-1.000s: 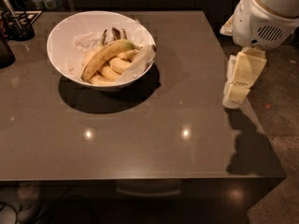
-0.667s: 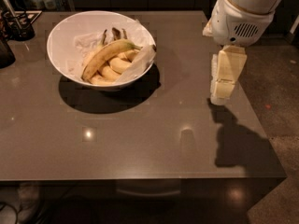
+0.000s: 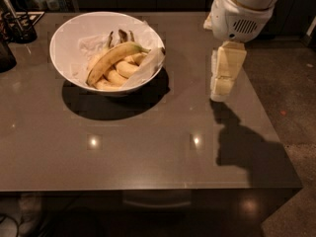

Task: Pick banana from white bowl

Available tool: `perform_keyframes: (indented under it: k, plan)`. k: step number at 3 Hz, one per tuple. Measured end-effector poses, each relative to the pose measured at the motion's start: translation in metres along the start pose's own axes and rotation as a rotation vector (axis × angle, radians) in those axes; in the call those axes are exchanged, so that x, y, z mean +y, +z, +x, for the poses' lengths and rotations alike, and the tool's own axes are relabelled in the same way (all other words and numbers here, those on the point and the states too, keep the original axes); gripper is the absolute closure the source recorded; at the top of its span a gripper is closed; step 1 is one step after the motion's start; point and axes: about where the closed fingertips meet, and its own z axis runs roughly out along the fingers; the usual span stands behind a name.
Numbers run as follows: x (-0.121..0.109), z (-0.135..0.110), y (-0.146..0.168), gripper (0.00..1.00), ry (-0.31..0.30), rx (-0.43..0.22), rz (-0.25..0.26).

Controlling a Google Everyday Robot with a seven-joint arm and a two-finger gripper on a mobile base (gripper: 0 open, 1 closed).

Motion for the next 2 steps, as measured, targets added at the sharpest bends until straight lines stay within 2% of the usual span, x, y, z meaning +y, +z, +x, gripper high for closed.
perform_keyframes:
  k: [1, 2]
  plan:
    - [-0.027, -0.027, 0.008, 0.00, -0.090, 0.021, 0.007]
    - [-0.058, -0.066, 0.025, 0.00, -0.188, 0.035, 0.006]
